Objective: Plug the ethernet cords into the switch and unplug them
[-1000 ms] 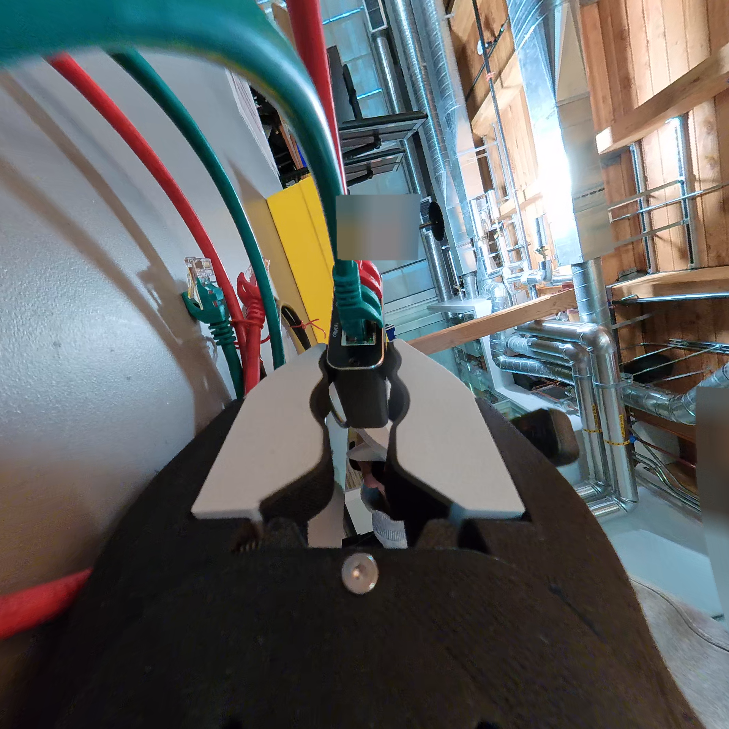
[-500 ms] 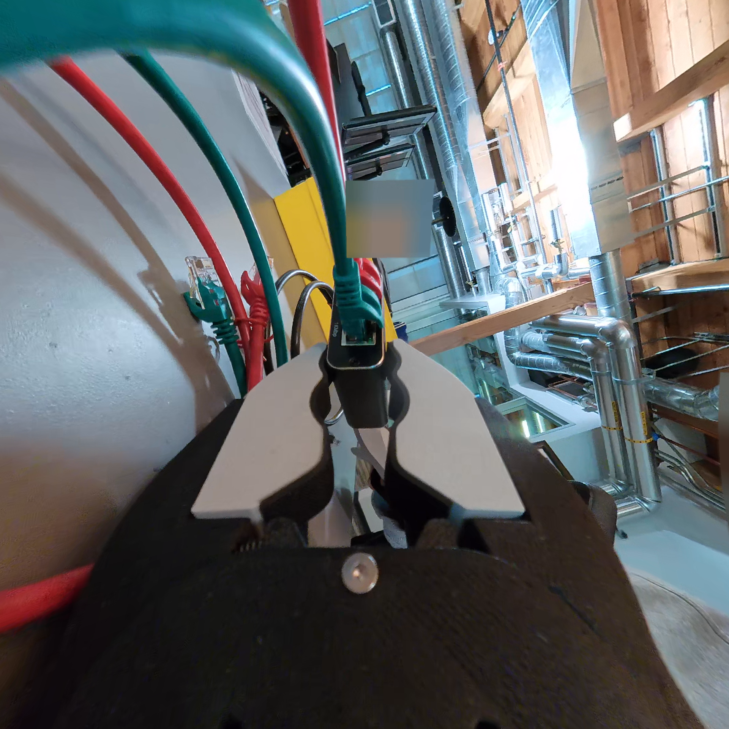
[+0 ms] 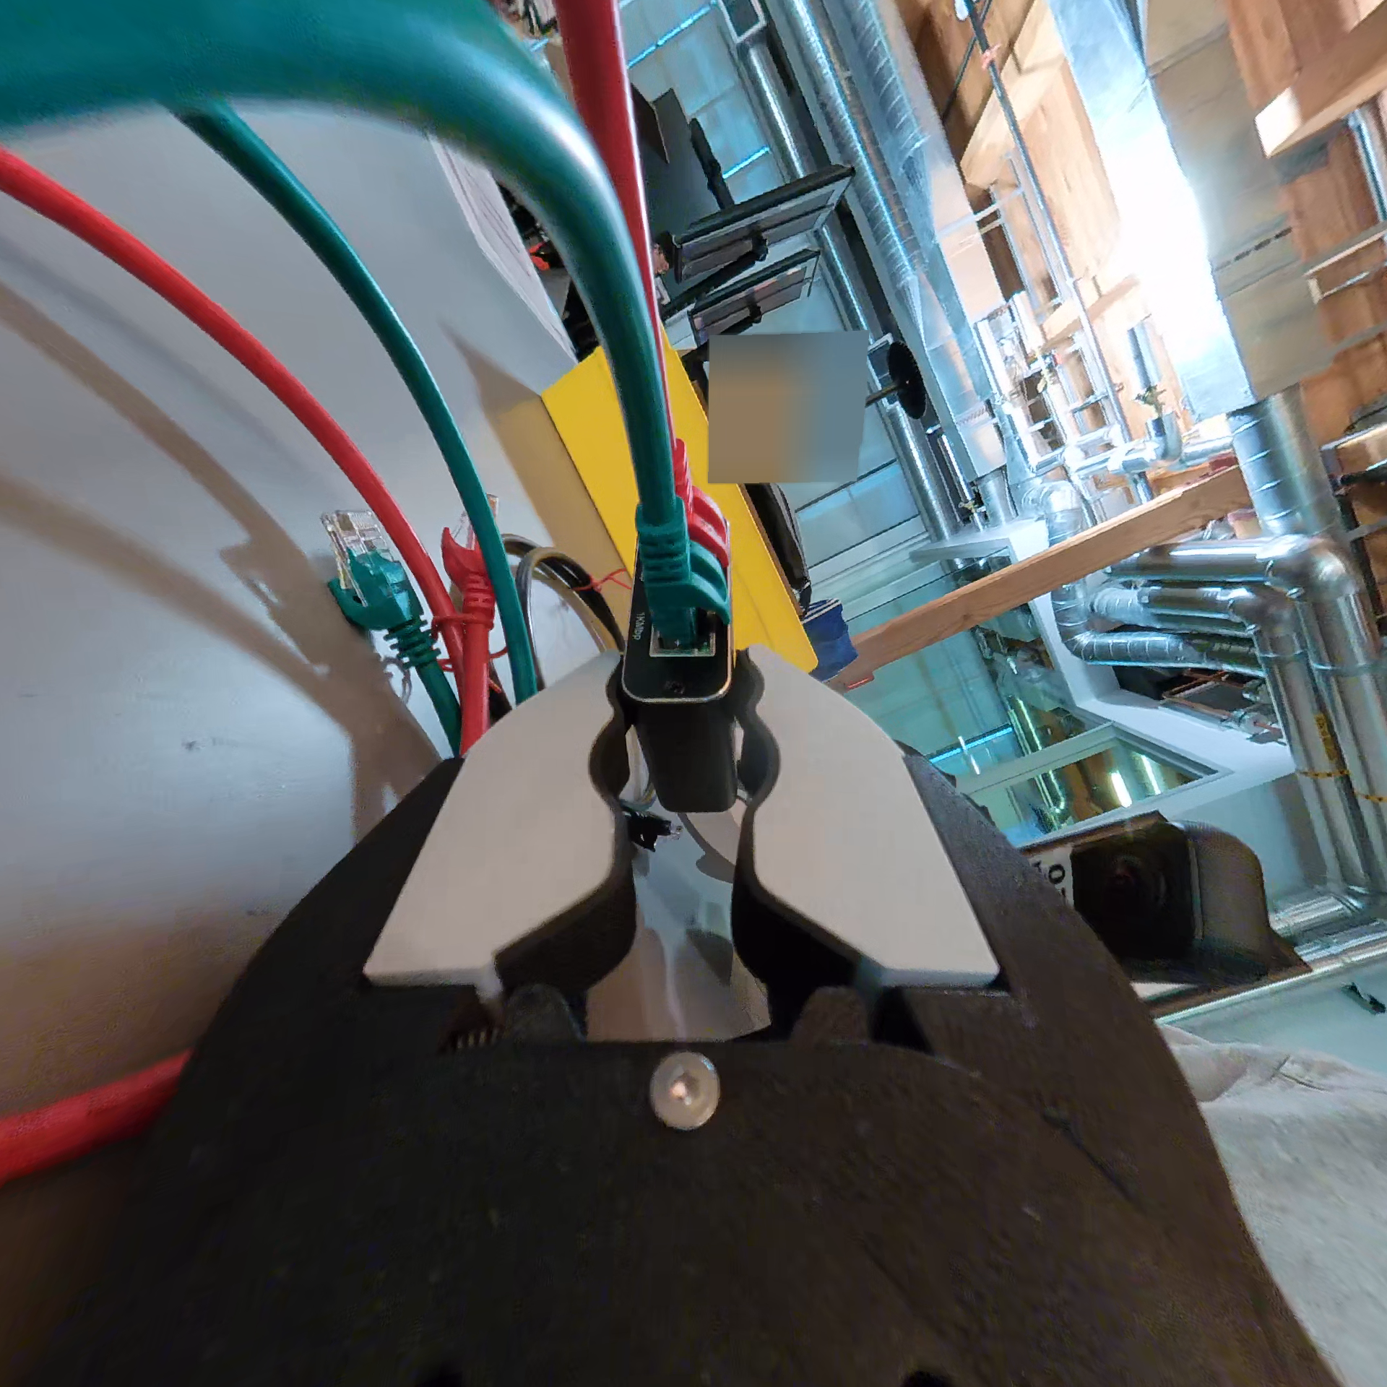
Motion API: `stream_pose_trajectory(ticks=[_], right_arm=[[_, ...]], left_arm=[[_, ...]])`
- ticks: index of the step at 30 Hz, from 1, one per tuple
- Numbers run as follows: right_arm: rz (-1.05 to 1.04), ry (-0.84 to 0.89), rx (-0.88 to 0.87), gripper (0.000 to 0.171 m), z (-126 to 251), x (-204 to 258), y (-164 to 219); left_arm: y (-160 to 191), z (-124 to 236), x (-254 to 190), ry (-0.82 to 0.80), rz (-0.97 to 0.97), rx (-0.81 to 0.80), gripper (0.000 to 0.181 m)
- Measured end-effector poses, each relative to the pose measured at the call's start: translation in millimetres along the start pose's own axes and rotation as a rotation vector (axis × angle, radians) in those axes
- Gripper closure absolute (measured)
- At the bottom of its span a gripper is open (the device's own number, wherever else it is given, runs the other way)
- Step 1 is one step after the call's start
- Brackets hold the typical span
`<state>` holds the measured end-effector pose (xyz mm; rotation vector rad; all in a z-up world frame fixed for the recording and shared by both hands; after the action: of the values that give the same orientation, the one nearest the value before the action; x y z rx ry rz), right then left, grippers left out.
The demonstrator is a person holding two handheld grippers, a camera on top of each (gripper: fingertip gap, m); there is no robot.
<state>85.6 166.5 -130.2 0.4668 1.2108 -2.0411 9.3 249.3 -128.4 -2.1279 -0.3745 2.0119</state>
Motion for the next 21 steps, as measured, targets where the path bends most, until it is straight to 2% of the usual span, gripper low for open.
stream_pose_trajectory(ticks=[10,15,21], right_arm=[[-0.078,-0.069,-0.139,0.161,5.7,-0.5,-6.3],[-0.130,-0.123,-0.212,0.161,9.5,-2.1,-7.7],[-0.134,-0.171,-0.232,0.161,11.5,-0.2,-4.6]], left_arm=[[-0.3,0.4,0.9,0.005,0.016,0.007,0.156],[-1.0,1.7,1.5,0.056,0.107,0.053,0.156],[1.5,0.6,1.6,0.059,0.125,0.104,0.156]])
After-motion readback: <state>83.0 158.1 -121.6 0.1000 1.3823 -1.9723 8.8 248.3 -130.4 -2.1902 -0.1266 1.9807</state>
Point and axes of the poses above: each gripper's, where its closed fingertips meet, z back along the fingers, y out of its underside, x = y × z across the jaws, the point moved 5 cm from there along z, back along the fingers, and after that the axes turned 9 degrees about z, right-handed, at the moved point
